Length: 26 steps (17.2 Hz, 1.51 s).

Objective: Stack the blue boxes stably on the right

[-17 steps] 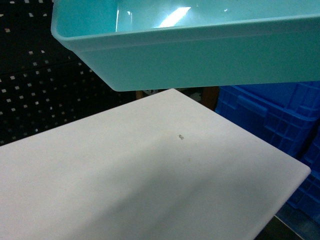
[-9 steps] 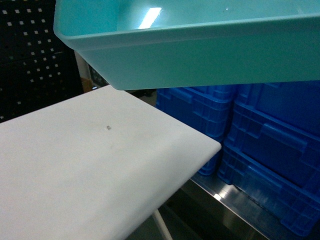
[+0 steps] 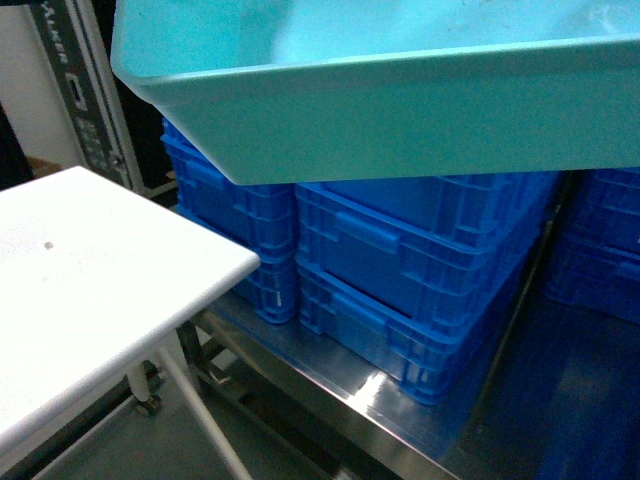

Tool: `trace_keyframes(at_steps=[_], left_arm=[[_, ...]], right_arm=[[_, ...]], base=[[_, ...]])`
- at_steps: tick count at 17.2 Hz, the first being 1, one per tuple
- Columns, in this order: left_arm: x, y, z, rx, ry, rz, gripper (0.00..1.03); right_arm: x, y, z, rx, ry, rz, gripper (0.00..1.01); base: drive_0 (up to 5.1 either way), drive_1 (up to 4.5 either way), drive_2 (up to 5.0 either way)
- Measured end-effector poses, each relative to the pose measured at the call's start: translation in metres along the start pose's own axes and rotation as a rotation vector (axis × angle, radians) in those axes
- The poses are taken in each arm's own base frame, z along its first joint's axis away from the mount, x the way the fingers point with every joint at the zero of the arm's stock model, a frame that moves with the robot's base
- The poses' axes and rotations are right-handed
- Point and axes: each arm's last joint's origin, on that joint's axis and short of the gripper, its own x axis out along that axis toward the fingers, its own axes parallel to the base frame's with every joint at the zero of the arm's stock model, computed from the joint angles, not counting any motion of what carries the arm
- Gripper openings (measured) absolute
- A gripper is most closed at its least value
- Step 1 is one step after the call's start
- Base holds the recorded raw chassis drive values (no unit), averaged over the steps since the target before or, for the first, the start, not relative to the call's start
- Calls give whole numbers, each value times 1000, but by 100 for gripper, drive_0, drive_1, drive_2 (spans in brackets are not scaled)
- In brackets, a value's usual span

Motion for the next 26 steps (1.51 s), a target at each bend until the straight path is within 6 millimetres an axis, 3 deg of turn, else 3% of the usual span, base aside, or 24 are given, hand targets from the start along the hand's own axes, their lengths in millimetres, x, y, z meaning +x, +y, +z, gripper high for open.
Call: trace_keyframes(at_steps=[13,26], left_arm=[[0,0,0,0,0,1,2],[0,-2,0,0,-5,-5,2]], right_arm=[[0,0,-1,1,3,-1,2],[-1,-3,0,1,-3,-9,2]], base=[[292,-567,-204],[-157,-157,-157]])
